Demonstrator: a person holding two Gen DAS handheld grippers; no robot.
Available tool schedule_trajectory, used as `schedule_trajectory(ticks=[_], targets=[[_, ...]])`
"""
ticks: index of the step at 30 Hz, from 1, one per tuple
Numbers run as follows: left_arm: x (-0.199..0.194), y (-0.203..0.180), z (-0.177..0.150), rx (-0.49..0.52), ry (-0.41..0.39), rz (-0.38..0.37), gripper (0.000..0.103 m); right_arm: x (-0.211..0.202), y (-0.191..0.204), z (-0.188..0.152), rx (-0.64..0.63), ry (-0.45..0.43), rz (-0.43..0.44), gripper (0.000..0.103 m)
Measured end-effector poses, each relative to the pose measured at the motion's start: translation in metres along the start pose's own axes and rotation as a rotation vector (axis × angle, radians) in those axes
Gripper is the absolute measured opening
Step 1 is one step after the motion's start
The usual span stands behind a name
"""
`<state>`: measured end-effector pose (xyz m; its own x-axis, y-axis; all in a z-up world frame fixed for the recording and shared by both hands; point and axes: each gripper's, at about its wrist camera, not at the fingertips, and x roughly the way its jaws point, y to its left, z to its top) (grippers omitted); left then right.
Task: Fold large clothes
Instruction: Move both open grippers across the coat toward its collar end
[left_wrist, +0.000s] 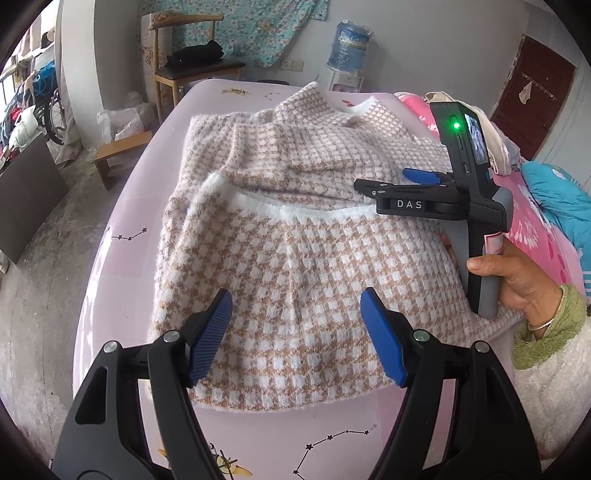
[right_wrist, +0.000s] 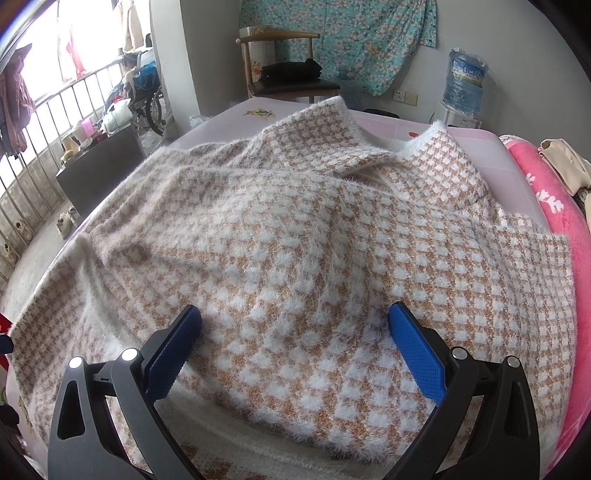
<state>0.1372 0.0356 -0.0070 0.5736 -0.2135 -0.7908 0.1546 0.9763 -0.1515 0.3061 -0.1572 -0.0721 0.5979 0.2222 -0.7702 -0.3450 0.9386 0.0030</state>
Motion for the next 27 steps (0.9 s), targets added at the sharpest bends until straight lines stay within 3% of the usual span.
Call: schedule_trajectory(ticks=[6, 11, 16, 21, 27], targets=[[0.008, 0.008, 0.012, -0.024, 0.014, 0.042, 0.068, 0.0, 0.0, 0.0, 0.0, 0.002, -0.001, 0.098], [0.014, 0.016, 0.025, -0.048, 0.028, 0.069, 0.068, 0.001, -0.003, 0.009, 0.041, 0.066, 0.003, 0.098], [0.02, 0.018, 0.03, -0.032, 0.033, 0.097, 0.068, -0.038, -0.008, 0.011, 0.131, 0.026, 0.042, 0.098], [0.032, 0.018, 0.03, -0.016, 0.06, 0.12, 0.068, -0.079, -0.004, -0.009, 0.122, 0.021, 0.017, 0.098], [0.042, 0.014, 0.028, -0.006, 0.086, 0.135, 0.068, -0.089, 0.0, -0.046, 0.137, 0.131, -0.008, 0.098]])
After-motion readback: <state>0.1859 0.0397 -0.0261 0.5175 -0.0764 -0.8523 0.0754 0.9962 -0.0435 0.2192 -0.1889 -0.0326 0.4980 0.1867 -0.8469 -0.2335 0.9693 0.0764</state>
